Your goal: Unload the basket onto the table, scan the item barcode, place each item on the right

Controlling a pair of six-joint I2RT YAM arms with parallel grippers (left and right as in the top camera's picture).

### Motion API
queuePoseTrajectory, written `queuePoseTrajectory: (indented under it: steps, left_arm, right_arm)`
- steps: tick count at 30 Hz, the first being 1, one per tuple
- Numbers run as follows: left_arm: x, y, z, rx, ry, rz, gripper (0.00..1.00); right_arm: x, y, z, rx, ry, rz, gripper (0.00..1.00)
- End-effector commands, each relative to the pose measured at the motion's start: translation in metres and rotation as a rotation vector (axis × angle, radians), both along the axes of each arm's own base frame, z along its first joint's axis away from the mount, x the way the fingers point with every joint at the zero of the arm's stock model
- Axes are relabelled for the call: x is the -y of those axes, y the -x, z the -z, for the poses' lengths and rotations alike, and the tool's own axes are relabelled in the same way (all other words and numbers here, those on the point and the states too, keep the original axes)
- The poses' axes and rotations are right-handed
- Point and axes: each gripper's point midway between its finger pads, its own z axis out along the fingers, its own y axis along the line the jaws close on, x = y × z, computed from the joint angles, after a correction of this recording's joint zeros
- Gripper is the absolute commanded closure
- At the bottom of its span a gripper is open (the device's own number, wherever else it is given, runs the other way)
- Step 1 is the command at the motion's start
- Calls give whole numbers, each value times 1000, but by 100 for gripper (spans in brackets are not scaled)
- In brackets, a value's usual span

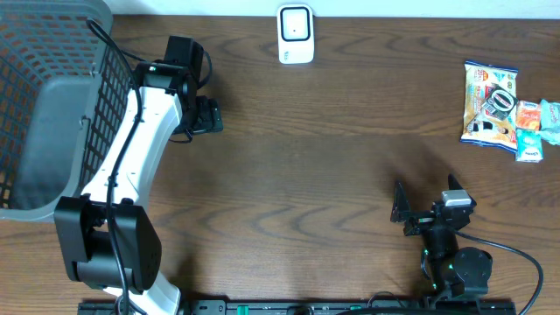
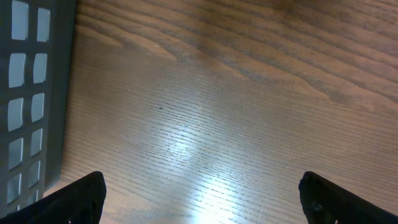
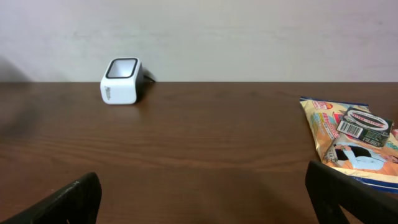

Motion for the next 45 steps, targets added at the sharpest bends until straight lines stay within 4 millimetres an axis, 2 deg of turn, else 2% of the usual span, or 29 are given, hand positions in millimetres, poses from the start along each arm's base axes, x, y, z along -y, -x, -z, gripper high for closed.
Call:
queuePoseTrajectory:
  steps: [1, 31, 35, 40, 45]
  left_arm:
    - [-2, 1, 0, -4, -11, 6, 2]
    - [0, 3, -2, -8, 3, 8, 2]
    - [10, -1, -8, 28, 58, 19, 2]
    - [22, -17, -21, 119, 126, 37, 2]
    - [23, -11, -37, 162, 137, 43, 2]
  right_arm:
    - [0, 0, 0, 0, -2, 4, 1]
    - [0, 0, 0, 0, -2, 4, 1]
    - [0, 0, 0, 1, -2, 4, 1]
    - [0, 0, 0, 0, -2, 4, 1]
    - [0, 0, 0, 0, -3, 4, 1]
